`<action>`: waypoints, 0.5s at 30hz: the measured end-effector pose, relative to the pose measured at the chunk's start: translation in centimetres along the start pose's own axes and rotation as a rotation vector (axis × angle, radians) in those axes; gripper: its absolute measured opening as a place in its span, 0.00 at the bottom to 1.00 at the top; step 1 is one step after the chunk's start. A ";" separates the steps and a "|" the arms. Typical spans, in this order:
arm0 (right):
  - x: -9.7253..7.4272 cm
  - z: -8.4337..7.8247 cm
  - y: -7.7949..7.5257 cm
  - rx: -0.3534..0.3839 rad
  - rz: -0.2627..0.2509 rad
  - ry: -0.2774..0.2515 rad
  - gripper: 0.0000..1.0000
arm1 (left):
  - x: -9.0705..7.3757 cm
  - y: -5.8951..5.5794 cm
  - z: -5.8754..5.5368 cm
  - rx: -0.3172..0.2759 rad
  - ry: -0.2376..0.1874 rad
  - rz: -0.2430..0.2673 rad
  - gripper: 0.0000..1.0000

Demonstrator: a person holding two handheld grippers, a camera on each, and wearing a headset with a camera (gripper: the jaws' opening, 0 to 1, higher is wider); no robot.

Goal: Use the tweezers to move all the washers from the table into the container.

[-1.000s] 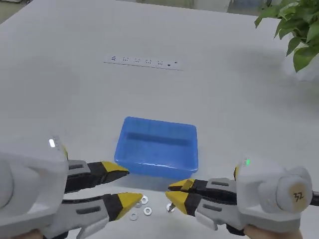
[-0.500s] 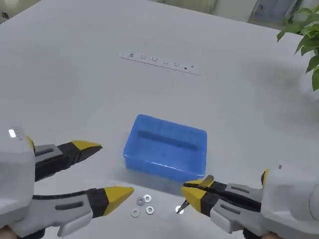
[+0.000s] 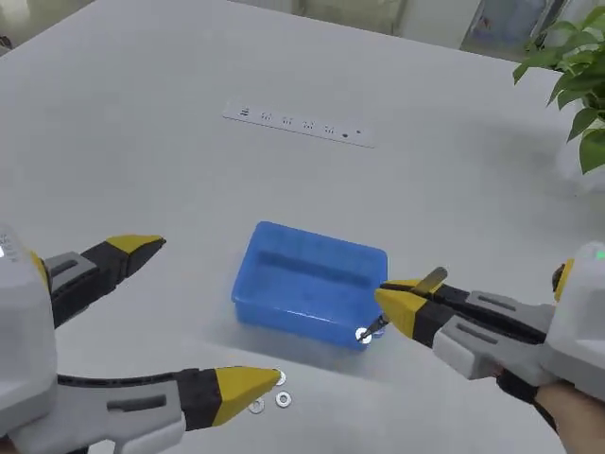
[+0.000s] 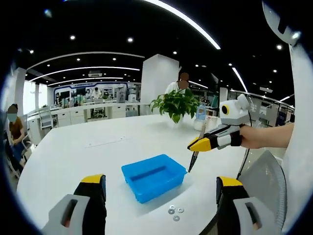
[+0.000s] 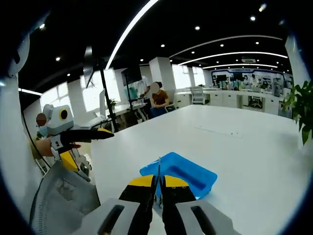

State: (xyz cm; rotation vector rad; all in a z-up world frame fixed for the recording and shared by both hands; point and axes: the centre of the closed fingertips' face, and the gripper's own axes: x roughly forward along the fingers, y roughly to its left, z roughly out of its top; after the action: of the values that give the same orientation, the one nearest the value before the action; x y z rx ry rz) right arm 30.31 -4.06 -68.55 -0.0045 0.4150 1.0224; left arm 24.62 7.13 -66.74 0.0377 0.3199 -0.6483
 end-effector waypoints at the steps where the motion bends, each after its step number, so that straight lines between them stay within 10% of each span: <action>1: 0.0 0.1 -0.2 0.001 -0.008 -0.004 0.01 | 0.0 0.0 0.2 -0.001 -0.006 0.004 0.98; 15: 2.7 -0.3 -3.2 -0.043 -0.058 0.038 0.01 | -0.3 0.4 1.1 0.011 -0.017 0.018 0.97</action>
State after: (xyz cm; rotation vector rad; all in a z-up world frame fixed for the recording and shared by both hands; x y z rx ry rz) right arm 34.11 -3.59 -70.30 -0.0744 0.4247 0.9747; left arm 24.92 7.50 -65.65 0.0451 0.2991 -0.6326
